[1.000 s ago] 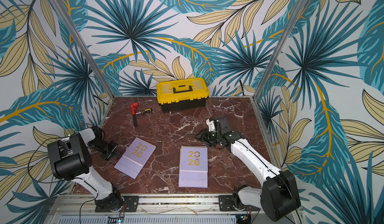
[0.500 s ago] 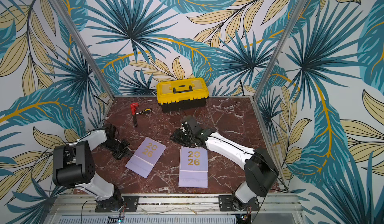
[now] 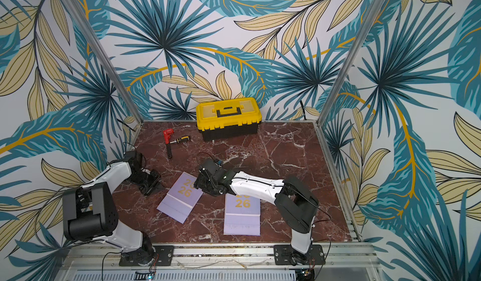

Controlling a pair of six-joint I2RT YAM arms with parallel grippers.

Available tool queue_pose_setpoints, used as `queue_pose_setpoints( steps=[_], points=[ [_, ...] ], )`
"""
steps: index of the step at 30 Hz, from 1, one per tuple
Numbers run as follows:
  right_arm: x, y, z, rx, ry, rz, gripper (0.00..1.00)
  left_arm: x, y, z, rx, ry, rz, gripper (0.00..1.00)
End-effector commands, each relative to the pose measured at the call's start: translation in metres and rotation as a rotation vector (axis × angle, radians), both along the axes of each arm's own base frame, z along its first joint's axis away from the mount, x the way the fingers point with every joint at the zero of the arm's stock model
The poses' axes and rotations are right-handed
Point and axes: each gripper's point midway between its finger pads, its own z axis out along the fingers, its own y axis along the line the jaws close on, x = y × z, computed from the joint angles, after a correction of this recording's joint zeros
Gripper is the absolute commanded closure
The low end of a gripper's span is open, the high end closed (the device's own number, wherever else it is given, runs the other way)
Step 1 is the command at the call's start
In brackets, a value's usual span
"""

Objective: Stack the calendars
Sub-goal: Pick up the calendar at the center of the board.

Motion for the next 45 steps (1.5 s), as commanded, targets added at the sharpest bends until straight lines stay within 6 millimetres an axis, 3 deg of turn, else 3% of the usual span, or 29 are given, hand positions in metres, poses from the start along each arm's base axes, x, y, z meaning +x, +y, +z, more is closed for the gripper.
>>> queue_pose_setpoints(
  steps=[1, 7, 16, 38, 45],
  points=[
    [0.001, -0.007, -0.013, -0.058, 0.013, -0.088, 0.32, 0.006, 0.009, -0.003, 0.063, -0.014, -0.047, 1.0],
    [-0.006, -0.002, -0.034, -0.049, 0.069, -0.117, 0.28, 0.013, 0.015, -0.007, 0.104, -0.038, -0.061, 1.0],
    [-0.012, 0.008, -0.06, 0.004, 0.131, -0.14, 0.27, 0.018, 0.001, -0.021, 0.072, -0.028, -0.091, 1.0],
    [-0.023, 0.032, -0.115, 0.078, 0.295, -0.157, 0.27, 0.002, -0.019, -0.045, 0.031, 0.015, -0.121, 1.0],
    [-0.01, 0.048, -0.101, 0.248, 0.243, -0.142, 0.27, -0.004, -0.022, -0.05, 0.017, 0.025, -0.121, 1.0]
  ],
)
